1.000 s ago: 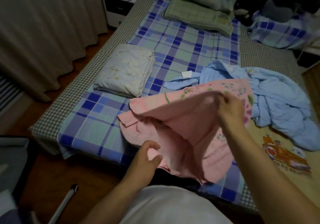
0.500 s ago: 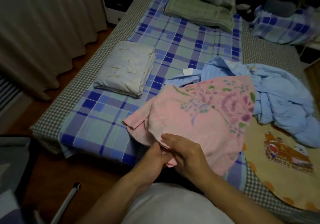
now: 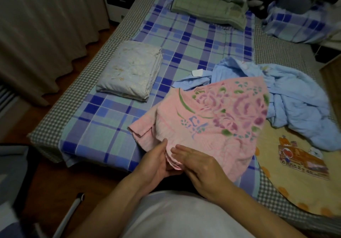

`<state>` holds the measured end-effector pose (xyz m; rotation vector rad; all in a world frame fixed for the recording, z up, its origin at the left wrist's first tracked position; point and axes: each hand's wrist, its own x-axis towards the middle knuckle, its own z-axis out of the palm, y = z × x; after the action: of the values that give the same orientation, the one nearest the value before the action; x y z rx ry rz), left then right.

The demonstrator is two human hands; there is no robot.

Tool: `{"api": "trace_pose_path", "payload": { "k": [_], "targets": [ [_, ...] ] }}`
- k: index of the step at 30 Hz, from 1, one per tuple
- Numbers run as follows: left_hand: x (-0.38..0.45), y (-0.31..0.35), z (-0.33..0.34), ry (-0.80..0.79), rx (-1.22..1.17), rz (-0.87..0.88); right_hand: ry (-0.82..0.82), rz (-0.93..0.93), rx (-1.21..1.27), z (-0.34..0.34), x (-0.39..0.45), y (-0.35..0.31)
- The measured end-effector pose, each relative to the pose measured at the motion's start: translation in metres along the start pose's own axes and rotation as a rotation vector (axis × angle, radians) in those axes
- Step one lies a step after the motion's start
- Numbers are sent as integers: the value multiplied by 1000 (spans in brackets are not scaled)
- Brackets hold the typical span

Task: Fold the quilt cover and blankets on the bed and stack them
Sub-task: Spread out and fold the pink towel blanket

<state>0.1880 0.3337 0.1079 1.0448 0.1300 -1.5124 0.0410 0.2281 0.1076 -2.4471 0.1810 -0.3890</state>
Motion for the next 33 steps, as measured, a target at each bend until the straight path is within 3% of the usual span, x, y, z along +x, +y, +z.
{"api": "trace_pose_path", "payload": {
  "k": [6, 11, 15, 18, 19, 21, 23, 25, 28, 31, 33],
  "targets": [
    [1, -10, 5, 134, 132, 79, 10, 32, 1, 1, -11, -4],
    [0, -7, 12, 78, 209, 63, 60, 168, -9, 7, -10, -5],
    [-1, -7, 19, 23, 205, 100, 215, 404, 313, 8, -2, -9],
    [1, -12, 15, 14, 366, 122, 285, 614, 559, 6, -1, -8],
    [4, -14, 9, 14, 540, 167, 326, 649, 546, 4, -2, -7],
    [10, -18, -7, 52, 1126, 322, 391, 661, 413, -4, -8, -6],
    [14, -17, -14, 196, 1579, 534, 411, 622, 308, -16, -11, -9],
    [15, -3, -1, 238, 1649, 797, 428, 552, 203, -33, -7, -14],
    [29, 26, 32, 57, 1619, 1106, 501, 455, 88, -82, 10, -26],
    [46, 52, 74, -47, 1651, 1190, 598, 364, 48, -149, 24, -38],
    [58, 65, 107, 7, 1665, 1208, 723, 291, 45, -194, 32, -51]
  ]
}}
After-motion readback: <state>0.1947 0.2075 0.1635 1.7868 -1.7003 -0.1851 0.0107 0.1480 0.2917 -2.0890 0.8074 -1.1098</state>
